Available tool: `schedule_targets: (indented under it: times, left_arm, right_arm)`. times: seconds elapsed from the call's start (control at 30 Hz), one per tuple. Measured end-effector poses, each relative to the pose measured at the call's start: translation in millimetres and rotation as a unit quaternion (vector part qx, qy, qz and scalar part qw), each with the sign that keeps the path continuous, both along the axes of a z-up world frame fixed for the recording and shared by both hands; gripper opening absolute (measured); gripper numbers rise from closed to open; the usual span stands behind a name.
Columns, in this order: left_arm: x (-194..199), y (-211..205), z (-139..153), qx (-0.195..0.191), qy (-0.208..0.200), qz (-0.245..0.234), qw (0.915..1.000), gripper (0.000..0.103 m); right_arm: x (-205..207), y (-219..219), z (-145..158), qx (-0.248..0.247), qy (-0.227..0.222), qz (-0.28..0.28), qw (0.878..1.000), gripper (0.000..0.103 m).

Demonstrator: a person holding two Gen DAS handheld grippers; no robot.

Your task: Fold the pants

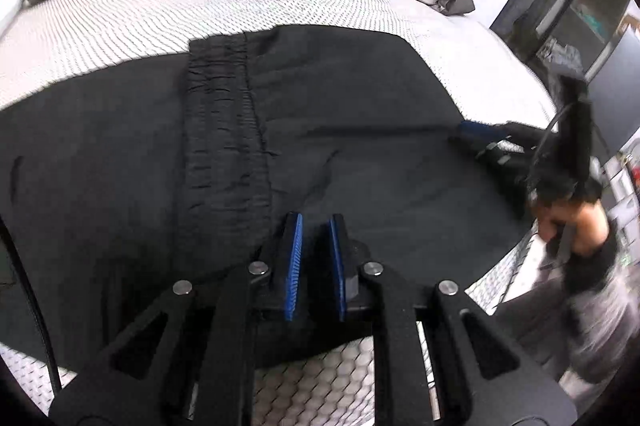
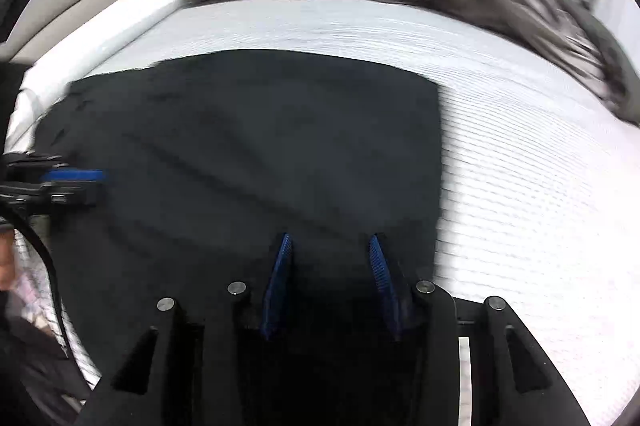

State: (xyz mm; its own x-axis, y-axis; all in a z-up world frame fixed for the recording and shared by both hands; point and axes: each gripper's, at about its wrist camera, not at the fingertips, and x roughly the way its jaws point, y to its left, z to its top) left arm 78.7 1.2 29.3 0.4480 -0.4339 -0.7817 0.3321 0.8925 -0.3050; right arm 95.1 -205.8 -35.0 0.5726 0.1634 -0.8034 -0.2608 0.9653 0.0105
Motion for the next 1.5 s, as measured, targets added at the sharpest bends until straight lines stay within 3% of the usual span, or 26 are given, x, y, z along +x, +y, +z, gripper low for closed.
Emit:
schedule_targets:
  times: [0.1,0.17,0.27,0.33,0.4,0.47,0.57,0.63,0.7,0.77,0.93,1.07,1.13,1.23,1.3,1.4,1.47,1.5]
  left_arm:
    - [-14.7,-4.8,18.9,0.011,-0.041,0.004,0.9991,0.013]
    - [-23.9,-14.2,28.6,-0.007,-0.059,-0.015,0.9981,0.013]
    - [-17.4,-36.0,19.6,-0.013,-0.043,-0.043,0.9981,0.013]
    - [-12.2,-35.4,4.3,0.003,-0.024,-0.035,0.9991,0.013]
    - [-9.5,-23.8,-11.4,0.003,-0.011,-0.024,0.9997,0.013]
    - [-15.1,-3.3,-12.4,-0.007,-0.021,-0.02,0.9995,0.013]
    - [-28.2,22.5,-9.7,-0.041,-0.016,-0.013,0.9989,0.012]
    - [-33.9,28.5,-4.7,-0.03,-0.032,-0.003,0.9991,0.012]
    - [-37.9,27.5,2.5,-0.005,-0.053,0.008,0.9986,0.012]
    - [-39.0,15.5,11.5,-0.006,-0.066,-0.001,0.9978,0.012]
    - [-33.5,-35.5,11.5,-0.019,-0.055,-0.061,0.9964,0.013]
    - [-16.5,-47.5,-12.0,0.012,-0.015,-0.06,0.998,0.014]
    - [-13.8,-26.9,-17.7,-0.024,0.002,-0.058,0.998,0.014]
    - [-18.2,0.6,-13.4,-0.03,0.001,-0.033,0.999,0.014]
    - [-23.5,12.8,-8.0,-0.046,0.0,-0.023,0.9987,0.014]
    - [-25.9,22.8,13.0,-0.051,-0.041,0.017,0.9977,0.015]
    - [-21.6,25.5,24.5,-0.085,-0.059,0.042,0.9938,0.023]
    - [-18.3,27.2,26.3,-0.091,-0.065,0.055,0.9923,0.027]
  right_arm:
    - [-10.1,-14.1,19.7,0.027,-0.041,-0.03,0.998,0.041]
    - [-19.7,-1.3,28.1,0.059,-0.047,0.001,0.997,0.041]
    - [-22.7,36.1,23.9,0.1,-0.017,0.061,0.993,0.042]
    - [-21.9,60.8,5.1,0.091,0.02,0.089,0.992,0.042]
    - [-20.0,64.5,-4.2,0.065,0.01,0.107,0.992,0.042]
    - [-23.8,49.2,-2.6,0.052,-0.001,0.116,0.992,0.042]
    - [-28.9,-3.0,-3.1,0.045,-0.009,0.068,0.997,0.041]
    - [-28.7,-37.2,1.7,0.049,-0.013,0.033,0.998,0.04]
    - [-40.4,-53.2,6.4,0.023,-0.03,0.014,0.999,0.041]
    - [-51.5,-59.7,13.9,0.026,-0.051,0.01,0.998,0.04]
    - [-52.1,-2.9,15.6,0.081,-0.02,0.099,0.992,0.041]
    - [-58.4,32.3,1.6,0.028,-0.012,0.146,0.989,0.04]
    - [-58.1,10.5,-2.2,0.008,-0.012,0.128,0.992,0.04]
    - [-59.2,-40.8,-2.1,-0.009,-0.014,0.076,0.997,0.04]
    - [-67.5,-79.6,-0.7,-0.011,-0.013,0.04,0.999,0.056]
    - [-71.7,-128.4,7.1,0.112,-0.001,0.031,0.993,0.059]
    - [-64.6,-153.3,6.7,0.199,0.011,0.006,0.98,0.059]
    - [-55.6,-163.4,0.8,0.255,0.031,-0.007,0.966,0.059]
